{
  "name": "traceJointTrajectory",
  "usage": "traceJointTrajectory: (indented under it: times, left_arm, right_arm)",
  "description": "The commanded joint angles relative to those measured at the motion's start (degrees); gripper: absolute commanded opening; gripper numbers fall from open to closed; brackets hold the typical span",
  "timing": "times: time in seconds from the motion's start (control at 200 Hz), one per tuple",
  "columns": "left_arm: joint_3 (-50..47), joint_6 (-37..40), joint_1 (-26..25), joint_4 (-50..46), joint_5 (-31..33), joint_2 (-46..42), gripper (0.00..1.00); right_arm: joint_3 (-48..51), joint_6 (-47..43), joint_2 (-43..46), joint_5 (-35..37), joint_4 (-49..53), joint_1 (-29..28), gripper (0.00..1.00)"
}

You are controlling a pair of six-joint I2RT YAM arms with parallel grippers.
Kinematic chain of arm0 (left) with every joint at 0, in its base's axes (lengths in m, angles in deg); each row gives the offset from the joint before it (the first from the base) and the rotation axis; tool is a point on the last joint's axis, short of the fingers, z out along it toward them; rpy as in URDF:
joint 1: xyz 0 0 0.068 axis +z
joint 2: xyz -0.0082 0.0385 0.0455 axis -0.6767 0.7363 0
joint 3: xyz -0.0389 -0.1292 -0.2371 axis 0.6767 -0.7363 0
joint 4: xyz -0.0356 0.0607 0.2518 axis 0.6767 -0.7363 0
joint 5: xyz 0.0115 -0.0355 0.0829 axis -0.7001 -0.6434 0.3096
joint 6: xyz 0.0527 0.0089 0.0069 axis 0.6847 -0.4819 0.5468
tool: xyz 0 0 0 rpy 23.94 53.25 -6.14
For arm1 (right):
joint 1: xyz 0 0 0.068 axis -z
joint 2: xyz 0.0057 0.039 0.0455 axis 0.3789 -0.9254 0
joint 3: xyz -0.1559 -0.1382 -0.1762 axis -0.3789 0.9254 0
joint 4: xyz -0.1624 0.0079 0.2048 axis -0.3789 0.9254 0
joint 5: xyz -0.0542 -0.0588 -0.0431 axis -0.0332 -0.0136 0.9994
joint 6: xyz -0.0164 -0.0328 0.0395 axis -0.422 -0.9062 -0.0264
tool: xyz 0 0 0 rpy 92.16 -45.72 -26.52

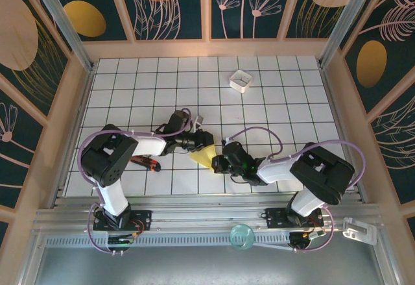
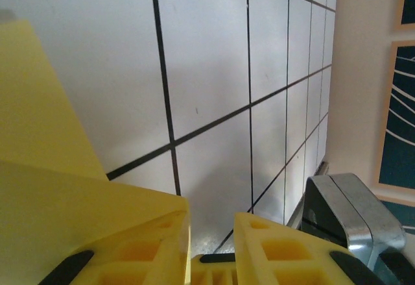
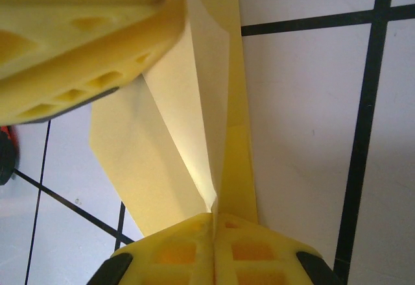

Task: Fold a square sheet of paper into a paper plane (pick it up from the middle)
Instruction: Fourth fold the wing at the center of the table.

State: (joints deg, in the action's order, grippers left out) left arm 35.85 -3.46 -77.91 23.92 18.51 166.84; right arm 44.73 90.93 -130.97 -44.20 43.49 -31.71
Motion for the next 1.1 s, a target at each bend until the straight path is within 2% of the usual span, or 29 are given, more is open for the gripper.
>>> traceJointTrajectory:
  times: [0.0,1.096]
  left_arm:
    - [0.42,2.30,0.72,-1.56,1.01,1.36,0.26]
    - [-4.54,4.39,3.33,-1.65,1.67,1.17,0.25]
  right_arm:
    - [0.40,-0.63,-1.34,-0.39,1.23,0.36,0.07]
    - [-0.56,-0.73,-2.83,-0.93,1.93,0.54,0.09]
